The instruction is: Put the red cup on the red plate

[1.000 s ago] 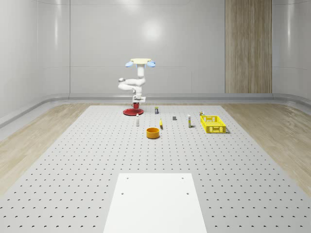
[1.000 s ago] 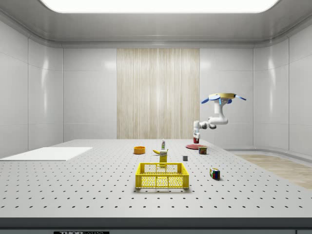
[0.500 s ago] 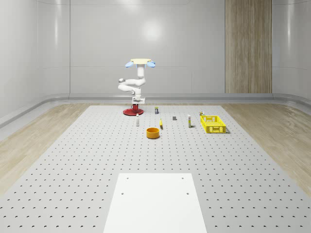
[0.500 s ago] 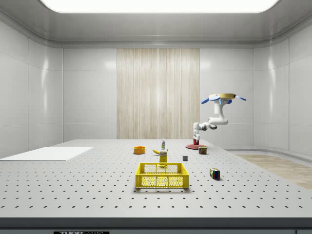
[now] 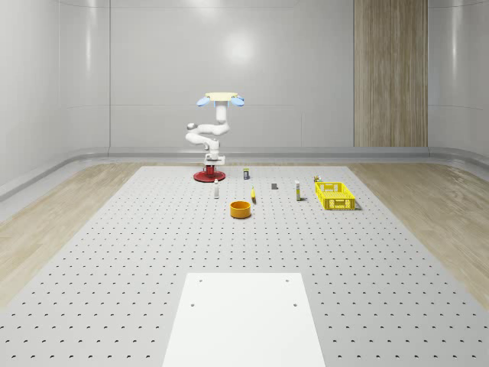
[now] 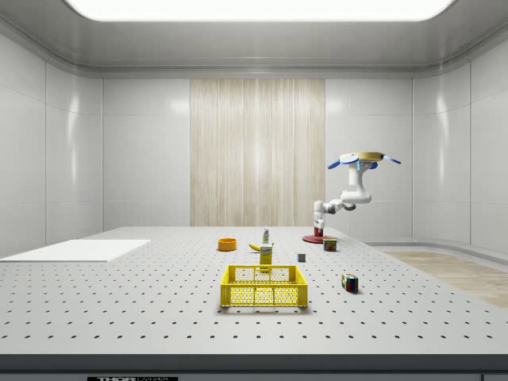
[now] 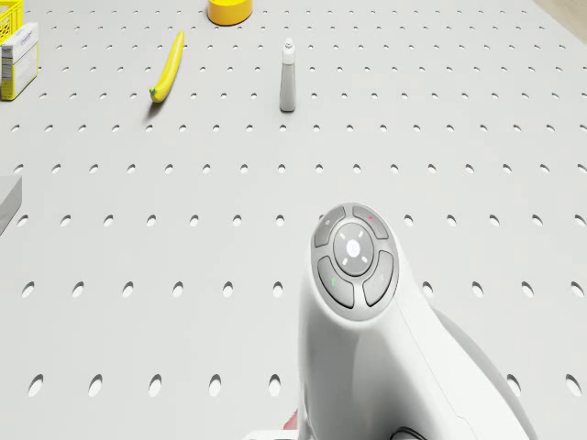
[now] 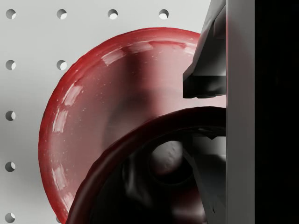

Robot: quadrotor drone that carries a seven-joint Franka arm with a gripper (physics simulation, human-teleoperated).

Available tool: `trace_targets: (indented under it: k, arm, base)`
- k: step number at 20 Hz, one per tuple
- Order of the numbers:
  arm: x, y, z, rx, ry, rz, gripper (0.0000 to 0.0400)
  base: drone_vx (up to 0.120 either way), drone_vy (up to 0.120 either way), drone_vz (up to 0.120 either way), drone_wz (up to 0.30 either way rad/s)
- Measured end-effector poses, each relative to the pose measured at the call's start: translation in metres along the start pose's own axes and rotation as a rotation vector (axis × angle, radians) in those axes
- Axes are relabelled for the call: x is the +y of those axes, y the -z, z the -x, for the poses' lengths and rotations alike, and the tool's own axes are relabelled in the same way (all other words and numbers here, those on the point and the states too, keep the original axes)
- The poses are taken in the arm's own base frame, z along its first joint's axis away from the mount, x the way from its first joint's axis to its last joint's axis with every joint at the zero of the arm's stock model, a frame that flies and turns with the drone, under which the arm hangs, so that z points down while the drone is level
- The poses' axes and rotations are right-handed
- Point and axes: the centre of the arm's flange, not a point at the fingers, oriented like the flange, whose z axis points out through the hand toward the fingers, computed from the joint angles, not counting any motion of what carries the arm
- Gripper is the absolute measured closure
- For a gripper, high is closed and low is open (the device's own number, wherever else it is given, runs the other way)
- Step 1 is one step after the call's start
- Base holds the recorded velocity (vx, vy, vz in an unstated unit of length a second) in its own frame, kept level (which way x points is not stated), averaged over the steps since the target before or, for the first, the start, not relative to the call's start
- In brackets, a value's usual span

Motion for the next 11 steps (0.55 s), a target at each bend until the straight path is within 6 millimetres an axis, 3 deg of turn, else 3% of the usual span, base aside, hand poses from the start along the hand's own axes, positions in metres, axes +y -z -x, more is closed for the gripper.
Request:
trace_targets:
  k: [3,5,8,11]
  arm:
    - [0.001,-0.002,-0.001,0.0,-0.001,0.0,0.0155]
    - [0.002,0.001,-0.002,0.0,-0.001,0.0,0.0094]
    - [0.002,0.008,-0.002,0.0,-0.002,0.0,0.0044]
    - [0.003,0.012,-0.003,0.0,-0.002,0.0,0.0023]
  base:
    - [0.0,0.0,0.0,0.0]
    - [0.0,0.0,0.0,0.0]
    - [0.0,0.0,0.0,0.0]
    - [0.0,0.0,0.0,0.0]
